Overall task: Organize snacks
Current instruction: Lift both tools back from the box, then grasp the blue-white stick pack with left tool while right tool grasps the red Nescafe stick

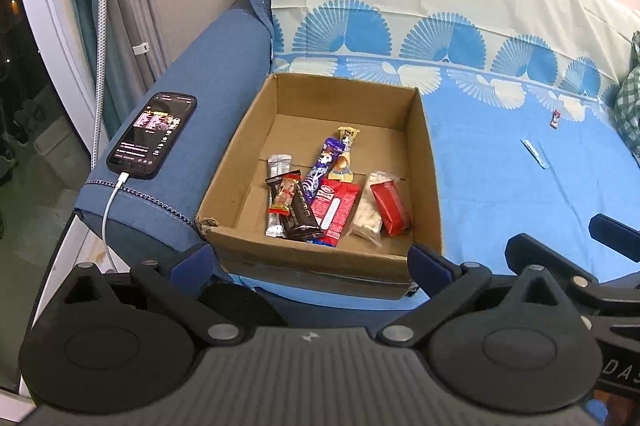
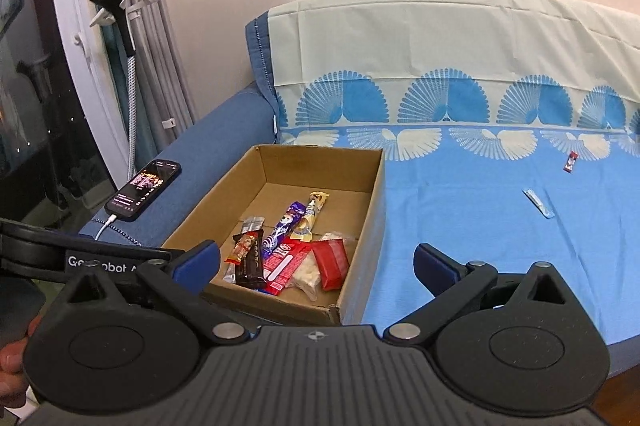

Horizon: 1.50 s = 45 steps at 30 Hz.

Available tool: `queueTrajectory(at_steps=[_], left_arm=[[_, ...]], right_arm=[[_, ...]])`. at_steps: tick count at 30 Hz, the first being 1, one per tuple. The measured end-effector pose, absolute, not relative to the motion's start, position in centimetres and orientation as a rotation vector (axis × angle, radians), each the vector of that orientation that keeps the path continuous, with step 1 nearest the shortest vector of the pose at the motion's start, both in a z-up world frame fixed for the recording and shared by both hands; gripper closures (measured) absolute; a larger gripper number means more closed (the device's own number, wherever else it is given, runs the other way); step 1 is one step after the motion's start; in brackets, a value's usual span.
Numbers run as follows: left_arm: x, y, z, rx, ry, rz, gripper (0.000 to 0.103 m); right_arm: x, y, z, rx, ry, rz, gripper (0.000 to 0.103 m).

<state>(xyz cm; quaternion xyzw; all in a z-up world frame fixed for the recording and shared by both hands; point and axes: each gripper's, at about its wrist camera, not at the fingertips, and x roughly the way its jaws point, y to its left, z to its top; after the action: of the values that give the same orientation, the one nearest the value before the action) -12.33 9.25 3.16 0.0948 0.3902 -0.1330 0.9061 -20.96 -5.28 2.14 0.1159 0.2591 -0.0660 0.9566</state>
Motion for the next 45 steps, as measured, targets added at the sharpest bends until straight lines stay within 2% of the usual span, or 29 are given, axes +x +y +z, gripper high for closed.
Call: queueTrajectory(at_steps=[16, 24, 30, 34, 39, 45], left_arm=[[-11.1, 6.5, 1.9, 0.244, 0.855, -0.250, 0.000], [-9.0, 0.6, 2.6, 0.275, 0.842, -0.280, 0.000], [-5.2, -10.5, 3.2, 0.271, 0.858, -0.428, 0.000], [-1.9, -20.3, 1.0, 0.252, 0.901, -0.532, 0.000], [3.5, -32.7, -5.9, 0.220, 1.054, -0.585, 0.000], [10.1, -44.2, -14.7, 0.178, 1.175, -0.566, 0.000]], right_arm=[[-20.5, -9.5, 0.4, 0.334, 0.528, -0.151, 0.001], [-21.4, -18.5, 1.1, 0.374, 0.455, -0.347, 0.001], [-23.3, -29.3, 2.5, 0.336, 0.386, -0.606, 0.001], [-24.4, -37.6, 2.4, 0.358, 0.329, -0.789, 0.001], [-23.6, -47.5, -0.6, 0.384, 0.322, -0.937, 0.001], [-19.9, -59.1, -7.2, 0.400, 0.394, -1.021, 0.001]])
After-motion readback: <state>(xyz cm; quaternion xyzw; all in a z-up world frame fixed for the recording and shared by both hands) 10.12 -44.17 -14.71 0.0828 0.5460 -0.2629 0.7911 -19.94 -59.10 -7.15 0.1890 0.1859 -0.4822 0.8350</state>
